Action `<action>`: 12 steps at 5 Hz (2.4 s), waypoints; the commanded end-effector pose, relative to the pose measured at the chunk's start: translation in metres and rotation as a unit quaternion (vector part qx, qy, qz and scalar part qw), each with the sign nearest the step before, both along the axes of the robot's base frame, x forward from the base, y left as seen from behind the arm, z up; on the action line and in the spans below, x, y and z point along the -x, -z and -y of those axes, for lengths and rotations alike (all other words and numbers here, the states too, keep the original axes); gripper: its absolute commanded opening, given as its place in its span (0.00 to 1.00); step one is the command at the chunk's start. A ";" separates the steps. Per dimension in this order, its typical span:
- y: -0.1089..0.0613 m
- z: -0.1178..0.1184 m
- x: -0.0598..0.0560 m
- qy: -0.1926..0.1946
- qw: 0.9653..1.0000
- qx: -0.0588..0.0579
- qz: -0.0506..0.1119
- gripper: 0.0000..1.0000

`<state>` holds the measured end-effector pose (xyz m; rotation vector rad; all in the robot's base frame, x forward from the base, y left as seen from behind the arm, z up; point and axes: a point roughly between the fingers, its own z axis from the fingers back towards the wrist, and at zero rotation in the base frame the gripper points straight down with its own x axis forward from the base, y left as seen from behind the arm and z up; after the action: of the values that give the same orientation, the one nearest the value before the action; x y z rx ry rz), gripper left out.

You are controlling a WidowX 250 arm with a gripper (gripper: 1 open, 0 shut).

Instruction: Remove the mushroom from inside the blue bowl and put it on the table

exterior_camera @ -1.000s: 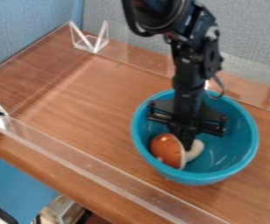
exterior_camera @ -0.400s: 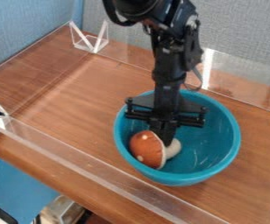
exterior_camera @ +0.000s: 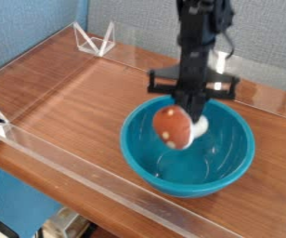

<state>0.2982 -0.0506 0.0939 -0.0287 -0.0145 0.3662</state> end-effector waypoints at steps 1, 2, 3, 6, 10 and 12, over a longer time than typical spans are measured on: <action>-0.046 -0.007 -0.013 -0.019 0.999 0.011 0.044 0.00; -0.040 -0.004 -0.010 -0.037 0.998 0.008 0.045 0.00; -0.030 0.003 -0.011 -0.054 0.998 0.002 0.042 0.00; -0.050 -0.031 0.022 -0.222 0.973 -0.002 0.057 0.00; -0.026 -0.124 0.032 -0.352 0.933 -0.048 0.059 0.00; 0.023 -0.130 0.032 -0.372 0.925 -0.053 0.055 0.00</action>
<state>0.2633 0.0761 0.0643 0.0733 -0.1319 1.1170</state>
